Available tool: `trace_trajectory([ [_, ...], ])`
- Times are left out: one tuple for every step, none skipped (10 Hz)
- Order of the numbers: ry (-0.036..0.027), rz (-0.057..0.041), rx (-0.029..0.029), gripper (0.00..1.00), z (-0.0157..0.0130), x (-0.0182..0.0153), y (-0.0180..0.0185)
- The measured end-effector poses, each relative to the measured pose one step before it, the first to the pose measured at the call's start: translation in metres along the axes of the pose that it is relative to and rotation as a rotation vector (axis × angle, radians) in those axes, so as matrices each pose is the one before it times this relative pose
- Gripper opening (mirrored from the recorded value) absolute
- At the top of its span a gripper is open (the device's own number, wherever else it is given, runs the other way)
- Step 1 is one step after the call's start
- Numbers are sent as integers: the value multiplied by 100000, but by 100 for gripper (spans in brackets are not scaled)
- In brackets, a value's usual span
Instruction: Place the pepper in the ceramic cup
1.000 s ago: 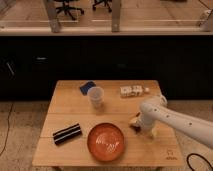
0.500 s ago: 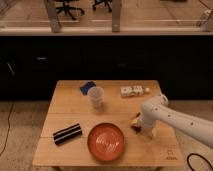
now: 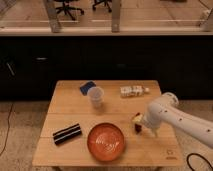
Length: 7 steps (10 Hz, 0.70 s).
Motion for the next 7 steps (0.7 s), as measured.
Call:
trace_trajectory([
  [799, -949, 261, 80, 92, 16, -175],
  [671, -681, 28, 80, 162, 45, -244],
  [601, -1079, 34, 80, 315, 53, -536],
  [547, -1025, -252, 80, 274, 95, -446],
  [623, -839, -250, 80, 198, 90, -375],
  [685, -905, -331, 80, 188, 78, -476],
  [561, -884, -435, 80, 172, 37, -457],
])
